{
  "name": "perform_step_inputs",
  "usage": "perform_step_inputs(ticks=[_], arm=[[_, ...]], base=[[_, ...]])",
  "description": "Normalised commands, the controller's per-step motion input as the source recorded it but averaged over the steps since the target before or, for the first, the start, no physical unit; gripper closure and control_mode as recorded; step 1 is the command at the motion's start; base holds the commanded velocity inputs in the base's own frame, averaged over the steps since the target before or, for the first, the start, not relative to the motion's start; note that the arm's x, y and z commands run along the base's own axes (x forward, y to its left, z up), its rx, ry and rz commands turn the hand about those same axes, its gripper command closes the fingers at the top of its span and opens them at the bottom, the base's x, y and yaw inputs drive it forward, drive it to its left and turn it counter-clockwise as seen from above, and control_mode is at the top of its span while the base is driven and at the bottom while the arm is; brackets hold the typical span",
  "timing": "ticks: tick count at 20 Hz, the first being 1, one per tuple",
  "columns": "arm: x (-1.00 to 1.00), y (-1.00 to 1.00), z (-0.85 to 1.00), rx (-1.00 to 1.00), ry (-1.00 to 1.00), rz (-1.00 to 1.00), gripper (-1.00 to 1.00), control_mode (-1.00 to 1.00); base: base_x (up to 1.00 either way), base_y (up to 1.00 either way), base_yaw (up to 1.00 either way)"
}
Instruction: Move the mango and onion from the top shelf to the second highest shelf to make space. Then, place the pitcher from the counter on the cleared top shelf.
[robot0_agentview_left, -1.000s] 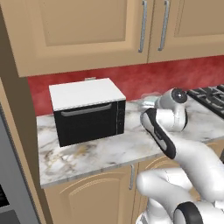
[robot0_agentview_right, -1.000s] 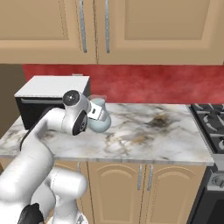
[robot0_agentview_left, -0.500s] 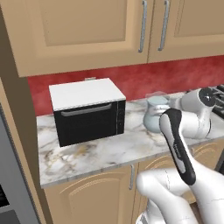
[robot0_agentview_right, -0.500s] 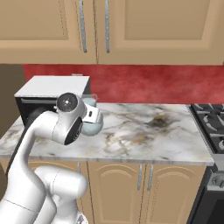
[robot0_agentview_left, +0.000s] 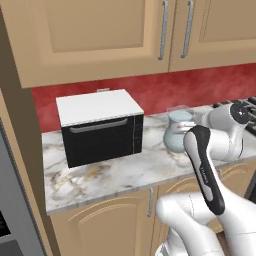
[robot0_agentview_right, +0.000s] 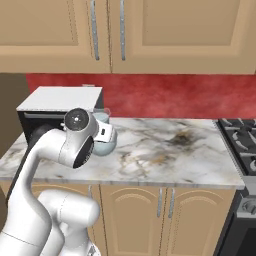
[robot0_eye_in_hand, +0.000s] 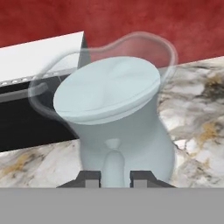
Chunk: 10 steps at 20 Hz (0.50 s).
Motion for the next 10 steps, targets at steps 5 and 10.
perform_step_inputs(ticks=[5, 10], arm=[[0.00, 0.00, 0.00, 0.00, 0.00, 0.00, 1.00, 1.00], [0.00, 0.00, 0.00, 0.00, 0.00, 0.00, 1.00, 1.00]], base=[[-0.79, 0.00, 0.08], [-1.00, -0.01, 0.32]])
